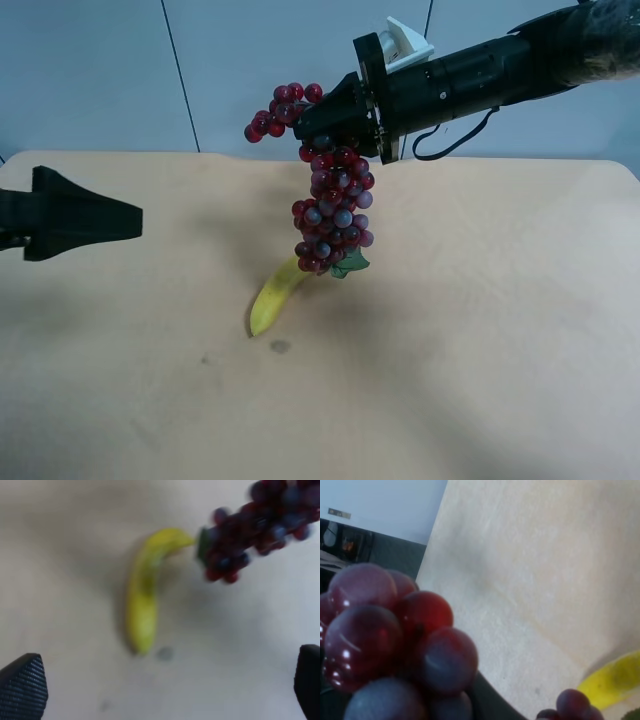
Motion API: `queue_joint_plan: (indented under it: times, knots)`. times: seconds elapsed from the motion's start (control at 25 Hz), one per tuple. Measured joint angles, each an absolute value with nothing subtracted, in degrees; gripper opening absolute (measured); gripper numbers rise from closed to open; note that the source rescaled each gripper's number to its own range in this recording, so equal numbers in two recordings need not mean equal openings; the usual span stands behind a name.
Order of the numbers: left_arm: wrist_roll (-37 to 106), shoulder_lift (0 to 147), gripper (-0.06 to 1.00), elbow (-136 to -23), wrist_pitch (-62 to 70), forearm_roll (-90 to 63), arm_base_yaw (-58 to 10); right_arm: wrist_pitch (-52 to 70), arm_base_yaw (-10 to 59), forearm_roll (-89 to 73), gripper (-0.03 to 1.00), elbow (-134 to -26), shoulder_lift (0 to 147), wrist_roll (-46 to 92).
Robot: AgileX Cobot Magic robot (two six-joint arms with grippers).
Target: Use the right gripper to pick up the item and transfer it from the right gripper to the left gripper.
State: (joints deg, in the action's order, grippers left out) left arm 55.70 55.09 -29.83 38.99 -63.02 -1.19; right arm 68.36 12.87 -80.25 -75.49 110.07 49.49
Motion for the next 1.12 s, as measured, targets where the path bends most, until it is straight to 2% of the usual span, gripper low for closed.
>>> queue_joint_plan:
  times: [0.28, 0.48, 0.76, 1.12]
  knots:
    - [88.2, 69.4, 1.0, -29.8, 51.5, -92.5, -1.2, 68.4, 12.9, -82.9, 0.0, -75.5, 110.1, 49.5]
    - [103.1, 78.7, 1.0, -30.0, 60.2, -98.6, -1.2, 68.4, 12.9, -84.2, 0.0, -75.5, 110.1, 49.5]
    - [110.4, 89.2, 1.0, -31.4, 65.9, -99.0, -1.2, 68.4, 12.9, -84.3, 0.0, -75.5, 110.1, 49.3]
    - [114.1, 93.8, 1.0, -36.2, 68.9, -99.2, -1.2, 68.4, 13.1, -86.4, 0.0, -75.5, 110.1, 47.4]
